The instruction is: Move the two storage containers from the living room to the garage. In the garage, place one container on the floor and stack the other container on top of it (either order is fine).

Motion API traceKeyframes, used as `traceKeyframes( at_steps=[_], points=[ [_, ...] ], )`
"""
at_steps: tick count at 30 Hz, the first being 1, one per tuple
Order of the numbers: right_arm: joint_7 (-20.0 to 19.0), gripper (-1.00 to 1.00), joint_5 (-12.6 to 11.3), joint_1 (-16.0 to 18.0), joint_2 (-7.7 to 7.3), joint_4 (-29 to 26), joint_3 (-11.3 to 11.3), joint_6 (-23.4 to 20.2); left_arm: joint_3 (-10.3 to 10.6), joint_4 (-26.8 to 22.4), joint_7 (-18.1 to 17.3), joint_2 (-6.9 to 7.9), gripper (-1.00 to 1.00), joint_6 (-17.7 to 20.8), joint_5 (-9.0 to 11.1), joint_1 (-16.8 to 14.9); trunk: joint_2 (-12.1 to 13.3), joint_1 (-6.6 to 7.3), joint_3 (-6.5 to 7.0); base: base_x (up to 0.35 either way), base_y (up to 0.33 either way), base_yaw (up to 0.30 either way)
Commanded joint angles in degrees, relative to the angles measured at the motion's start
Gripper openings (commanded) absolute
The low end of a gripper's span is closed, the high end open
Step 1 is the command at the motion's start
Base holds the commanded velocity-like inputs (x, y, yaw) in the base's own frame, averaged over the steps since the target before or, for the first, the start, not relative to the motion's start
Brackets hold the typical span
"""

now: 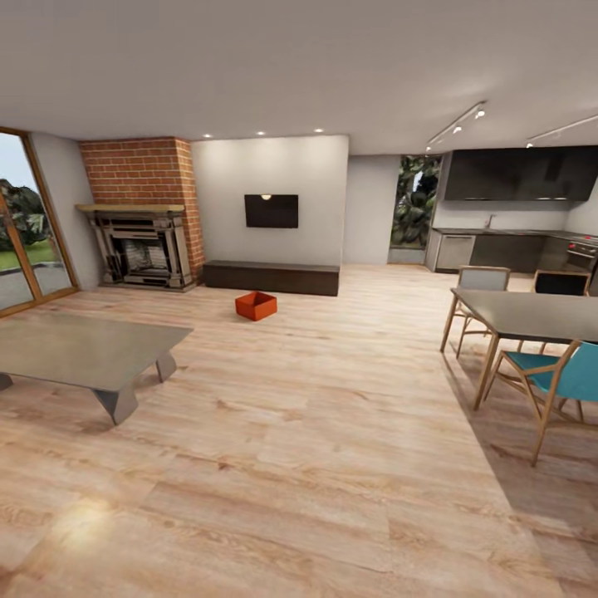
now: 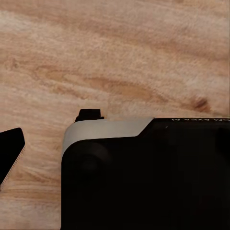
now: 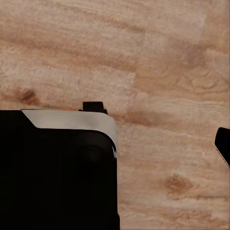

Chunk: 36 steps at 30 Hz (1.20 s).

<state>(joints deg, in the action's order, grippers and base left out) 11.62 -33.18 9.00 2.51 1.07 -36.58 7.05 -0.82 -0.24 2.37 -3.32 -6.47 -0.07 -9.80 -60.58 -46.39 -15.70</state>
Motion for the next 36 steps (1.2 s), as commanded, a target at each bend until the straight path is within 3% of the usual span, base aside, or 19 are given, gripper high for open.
traceKeyframes(
  at_steps=[1, 36],
  points=[
    [0.1, 1.00, -0.5, 0.1, 0.04, 0.1, -0.5, 0.2, -0.1, 0.1, 0.2, -0.02, 1.00, -0.2, 0.0, 0.0, 0.0, -0.04, -0.07, 0.317, 0.000, 0.000],
    [0.1, 1.00, -0.5, 0.1, 0.04, 0.1, -0.6, 0.1, -0.1, 0.1, 0.2, -0.02, 1.00, -0.2, 0.0, 0.0, 0.0, -0.04, -0.07, 0.317, 0.000, 0.000]
  ],
)
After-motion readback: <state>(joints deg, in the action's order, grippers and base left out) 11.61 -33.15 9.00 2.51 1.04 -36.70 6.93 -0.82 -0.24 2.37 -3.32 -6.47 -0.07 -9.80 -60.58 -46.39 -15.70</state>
